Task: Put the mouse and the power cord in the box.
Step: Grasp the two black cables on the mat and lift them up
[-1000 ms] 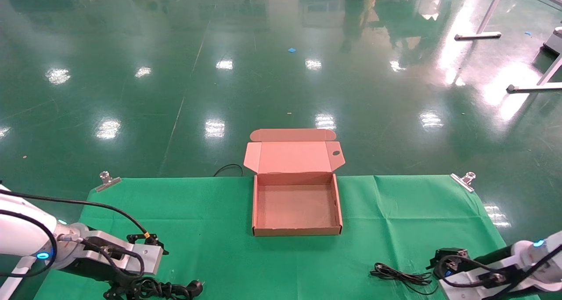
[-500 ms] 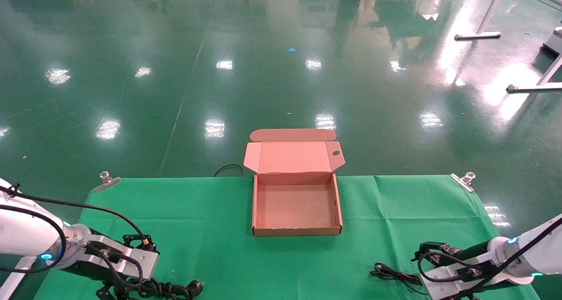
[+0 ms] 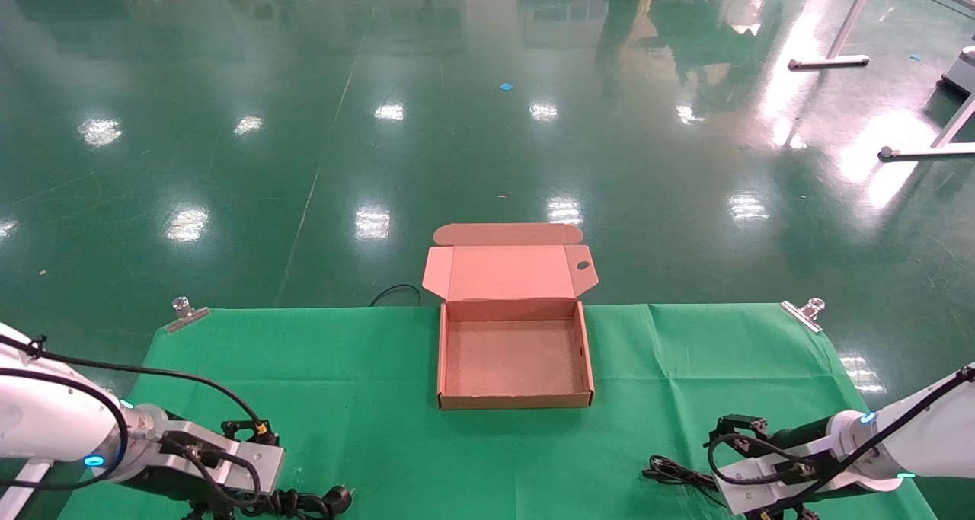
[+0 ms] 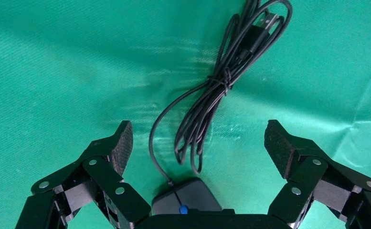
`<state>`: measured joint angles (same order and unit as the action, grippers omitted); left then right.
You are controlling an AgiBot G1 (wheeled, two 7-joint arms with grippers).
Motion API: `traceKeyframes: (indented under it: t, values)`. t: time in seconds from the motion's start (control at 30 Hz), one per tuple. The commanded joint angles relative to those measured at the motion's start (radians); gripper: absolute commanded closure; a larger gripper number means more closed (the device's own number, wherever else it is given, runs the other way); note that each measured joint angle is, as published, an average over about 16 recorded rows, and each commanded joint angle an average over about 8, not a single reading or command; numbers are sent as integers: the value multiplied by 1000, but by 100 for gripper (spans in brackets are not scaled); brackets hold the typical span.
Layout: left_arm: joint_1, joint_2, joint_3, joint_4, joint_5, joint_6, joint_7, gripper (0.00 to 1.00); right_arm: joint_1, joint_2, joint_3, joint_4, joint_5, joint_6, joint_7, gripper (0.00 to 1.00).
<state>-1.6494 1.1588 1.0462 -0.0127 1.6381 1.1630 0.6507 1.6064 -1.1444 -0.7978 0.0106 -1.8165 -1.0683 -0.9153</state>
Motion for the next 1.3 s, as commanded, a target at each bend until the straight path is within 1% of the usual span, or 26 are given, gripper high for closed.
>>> traceKeyframes:
  t: [0.03, 0.27, 0.3, 0.33, 0.37, 0.4, 0.43, 0.47, 0.53, 0.57, 0.63, 0.67, 0.7, 0.73, 1.3]
  values:
    - [5, 4, -1, 7, -2, -5, -3, 0, -3, -4, 1, -3, 1, 6, 0, 0]
    - [16, 7, 1, 14, 1, -29, -8, 0, -9, -16, 2, -8, 2, 30, 6, 1]
    - [17, 7, 1, 14, 2, -32, -9, 0, -10, -17, 1, -9, 2, 33, 7, 4]
    - [18, 7, 2, 15, 2, -35, -10, 0, -11, -18, 1, -9, 1, 37, 8, 12]
    - [19, 8, 2, 15, 3, -38, -10, 0, -12, -20, 0, -10, 0, 40, 9, 21]
    - [19, 8, 2, 14, 3, -40, -10, 5, -13, -21, -1, -10, -1, 44, 10, 33]
    - [20, 8, 2, 14, 3, -42, -10, 13, -13, -22, -1, -10, -2, 47, 11, 46]
    - [21, 8, 3, 14, 4, -44, -10, 24, -14, -23, -2, -11, -3, 50, 12, 58]
    - [22, 10, 2, 13, 4, -48, -7, 49, -15, -24, -3, -12, -5, 56, 13, 83]
    - [23, 11, 2, 12, 4, -49, -6, 61, -15, -25, -4, -13, -6, 59, 14, 92]
    - [24, 12, 2, 10, 4, -51, -4, 86, -15, -25, -5, -14, -8, 63, 14, 100]
    - [24, 13, 2, 10, 4, -51, -3, 94, -16, -25, -6, -14, -8, 65, 15, 100]
    - [24, 13, 2, 10, 4, -52, -3, 98, -16, -26, -6, -15, -8, 66, 15, 100]
    - [24, 13, 2, 9, 4, -52, -2, 100, -16, -26, -6, -15, -9, 66, 15, 100]
    - [23, 11, 3, 10, 4, -49, -6, 100, -16, -24, -5, -13, -7, 58, 14, 100]
